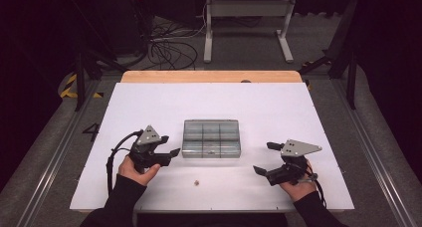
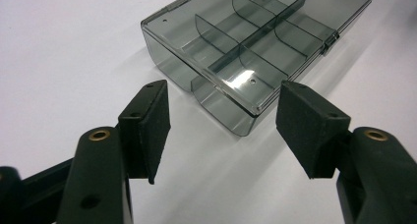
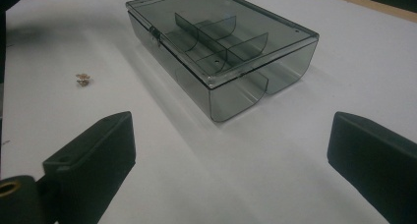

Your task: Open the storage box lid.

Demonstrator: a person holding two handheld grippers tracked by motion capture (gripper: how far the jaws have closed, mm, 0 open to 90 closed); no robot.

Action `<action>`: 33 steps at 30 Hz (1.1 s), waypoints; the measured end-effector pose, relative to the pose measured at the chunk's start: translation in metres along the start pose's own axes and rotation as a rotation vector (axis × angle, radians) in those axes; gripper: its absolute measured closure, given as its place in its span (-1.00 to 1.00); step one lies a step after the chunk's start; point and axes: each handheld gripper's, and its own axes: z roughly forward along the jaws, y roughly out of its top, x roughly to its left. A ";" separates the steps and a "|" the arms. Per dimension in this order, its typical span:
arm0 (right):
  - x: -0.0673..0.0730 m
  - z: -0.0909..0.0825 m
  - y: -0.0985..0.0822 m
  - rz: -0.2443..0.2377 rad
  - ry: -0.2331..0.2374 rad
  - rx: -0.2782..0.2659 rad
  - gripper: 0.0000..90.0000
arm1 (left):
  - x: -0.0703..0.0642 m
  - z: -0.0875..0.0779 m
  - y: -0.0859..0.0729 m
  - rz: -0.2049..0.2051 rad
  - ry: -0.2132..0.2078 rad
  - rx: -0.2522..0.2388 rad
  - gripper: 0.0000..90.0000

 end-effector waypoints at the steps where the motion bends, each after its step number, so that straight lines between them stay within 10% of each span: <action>1: 0.000 0.000 0.000 -0.001 0.002 0.000 -0.89 | 0.000 0.000 0.000 -0.004 -0.001 -0.003 -0.16; 15: 0.001 0.007 0.007 0.010 0.022 0.014 -0.79 | -0.006 -0.003 -0.005 -0.016 -0.064 -0.011 -0.23; 33: 0.002 0.031 0.018 0.008 0.016 0.079 -0.38 | -0.016 0.007 -0.007 0.043 -0.044 0.039 0.01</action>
